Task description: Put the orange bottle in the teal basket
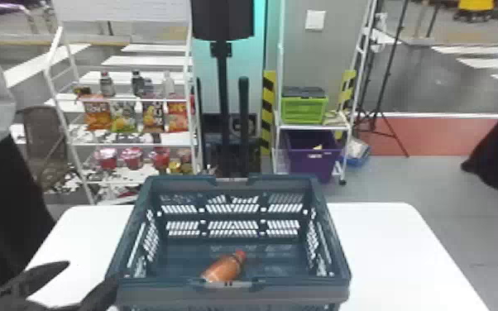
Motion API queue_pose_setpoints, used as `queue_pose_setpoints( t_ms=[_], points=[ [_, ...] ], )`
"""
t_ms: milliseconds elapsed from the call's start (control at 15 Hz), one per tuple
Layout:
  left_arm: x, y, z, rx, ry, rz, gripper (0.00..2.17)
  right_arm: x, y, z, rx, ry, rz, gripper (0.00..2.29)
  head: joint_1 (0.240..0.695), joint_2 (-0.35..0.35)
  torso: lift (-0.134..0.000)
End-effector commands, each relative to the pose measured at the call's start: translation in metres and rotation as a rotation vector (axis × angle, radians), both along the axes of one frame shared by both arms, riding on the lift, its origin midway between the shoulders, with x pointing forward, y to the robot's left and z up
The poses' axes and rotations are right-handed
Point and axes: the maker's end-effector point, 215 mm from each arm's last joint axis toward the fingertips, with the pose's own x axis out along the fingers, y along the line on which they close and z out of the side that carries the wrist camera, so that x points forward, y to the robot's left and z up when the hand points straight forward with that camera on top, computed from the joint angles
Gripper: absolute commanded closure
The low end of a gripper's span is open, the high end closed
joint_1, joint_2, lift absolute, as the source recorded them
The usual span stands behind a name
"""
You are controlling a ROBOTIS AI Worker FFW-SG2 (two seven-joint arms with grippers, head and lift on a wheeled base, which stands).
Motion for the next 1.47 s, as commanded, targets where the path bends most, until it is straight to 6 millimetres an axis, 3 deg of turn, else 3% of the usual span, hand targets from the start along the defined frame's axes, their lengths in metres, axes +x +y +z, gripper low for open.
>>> queue_pose_setpoints(
  t_ms=[0, 333, 533, 800, 1200, 1400],
  points=[
    [-0.021, 0.001, 0.006, 0.030, -0.094, -0.015, 0.12, 0.002, 0.003, 0.008, 0.005, -0.016, 0.006, 0.13, 0.499, 0.000, 0.000],
    [-0.048, -0.014, -0.040, 0.014, -0.154, 0.019, 0.12, 0.004, 0.013, 0.016, 0.017, -0.030, 0.018, 0.13, 0.499, 0.000, 0.000],
    [-0.053, -0.021, -0.053, 0.012, -0.206, 0.060, 0.12, 0.004, 0.019, 0.017, 0.021, -0.033, 0.027, 0.13, 0.499, 0.000, 0.000],
    [-0.060, -0.026, -0.051, -0.002, -0.254, 0.091, 0.12, 0.004, 0.023, 0.015, 0.022, -0.031, 0.031, 0.13, 0.499, 0.000, 0.000],
    [-0.075, -0.018, -0.059, -0.033, -0.265, 0.156, 0.12, 0.005, 0.029, 0.008, 0.025, -0.022, 0.041, 0.13, 0.499, 0.000, 0.000],
    [-0.081, -0.020, -0.054, -0.039, -0.293, 0.172, 0.12, 0.004, 0.032, 0.008, 0.027, -0.023, 0.047, 0.13, 0.499, 0.000, 0.000]
  ],
)
